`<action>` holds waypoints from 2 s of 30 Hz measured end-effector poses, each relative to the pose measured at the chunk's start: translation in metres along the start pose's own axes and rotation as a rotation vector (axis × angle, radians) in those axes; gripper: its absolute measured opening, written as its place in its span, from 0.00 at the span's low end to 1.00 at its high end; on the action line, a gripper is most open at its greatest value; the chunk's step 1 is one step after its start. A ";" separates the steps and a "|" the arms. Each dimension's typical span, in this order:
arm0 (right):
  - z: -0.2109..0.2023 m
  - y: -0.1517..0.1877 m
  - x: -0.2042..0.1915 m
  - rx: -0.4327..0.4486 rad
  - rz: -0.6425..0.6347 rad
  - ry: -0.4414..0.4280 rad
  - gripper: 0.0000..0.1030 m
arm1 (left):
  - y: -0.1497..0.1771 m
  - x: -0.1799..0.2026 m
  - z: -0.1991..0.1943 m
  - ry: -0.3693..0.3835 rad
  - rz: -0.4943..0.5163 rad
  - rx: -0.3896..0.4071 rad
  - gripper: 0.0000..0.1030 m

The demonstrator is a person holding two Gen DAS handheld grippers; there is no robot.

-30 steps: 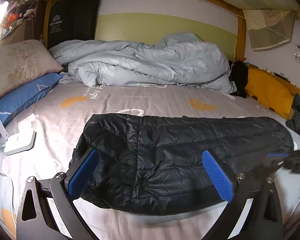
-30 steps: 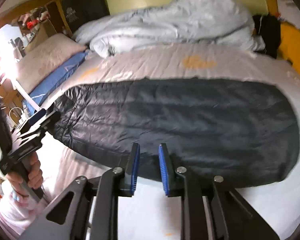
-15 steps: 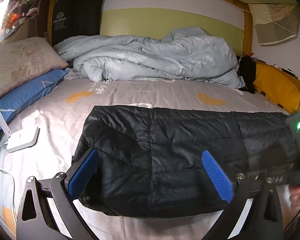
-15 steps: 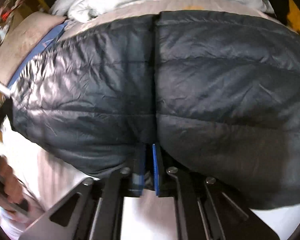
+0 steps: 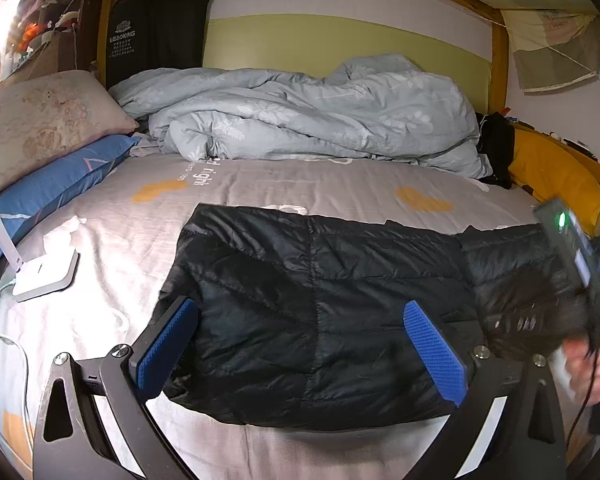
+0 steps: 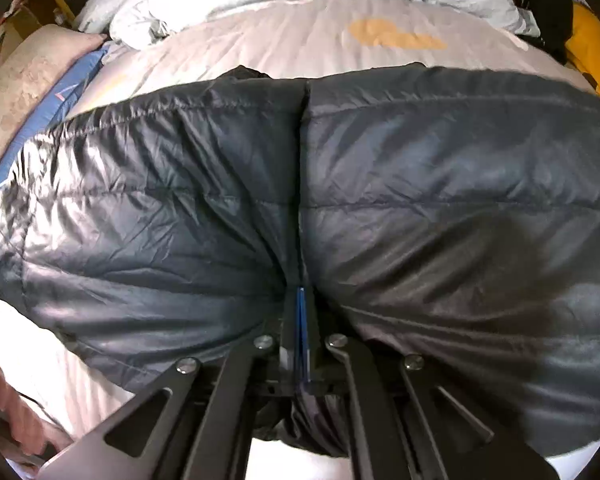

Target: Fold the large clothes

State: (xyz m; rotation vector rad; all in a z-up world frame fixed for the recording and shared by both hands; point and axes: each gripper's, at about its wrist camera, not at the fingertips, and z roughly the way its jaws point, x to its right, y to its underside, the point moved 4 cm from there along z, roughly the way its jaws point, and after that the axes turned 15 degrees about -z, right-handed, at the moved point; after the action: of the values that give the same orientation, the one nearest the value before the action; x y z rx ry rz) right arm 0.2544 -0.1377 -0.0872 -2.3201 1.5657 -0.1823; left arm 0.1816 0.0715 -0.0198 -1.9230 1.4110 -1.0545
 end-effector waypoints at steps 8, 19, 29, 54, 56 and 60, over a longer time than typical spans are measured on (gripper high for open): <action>0.003 -0.034 0.022 0.016 0.082 -0.042 0.01 | -0.002 -0.005 0.001 -0.005 -0.014 0.001 1.00; 0.000 -0.084 0.028 0.013 0.116 -0.008 0.01 | 0.002 0.000 0.006 -0.015 0.010 -0.009 1.00; 0.027 -0.084 0.044 0.019 0.224 -0.061 0.00 | 0.006 0.005 0.007 -0.003 0.024 -0.021 1.00; -0.151 0.110 0.084 0.639 0.229 0.138 0.99 | -0.005 0.009 -0.029 0.057 0.018 0.035 1.00; -0.154 0.118 0.095 0.655 0.285 0.159 1.00 | -0.005 0.009 -0.028 0.056 0.014 0.032 1.00; -0.145 0.126 0.120 0.634 0.414 0.142 1.00 | -0.002 0.010 -0.022 0.039 0.025 0.024 1.00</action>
State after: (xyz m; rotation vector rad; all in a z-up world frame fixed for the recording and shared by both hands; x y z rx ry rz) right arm 0.1483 -0.3199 -0.0041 -1.5008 1.7006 -0.6428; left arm 0.1657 0.0638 -0.0030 -1.8724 1.4331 -1.0977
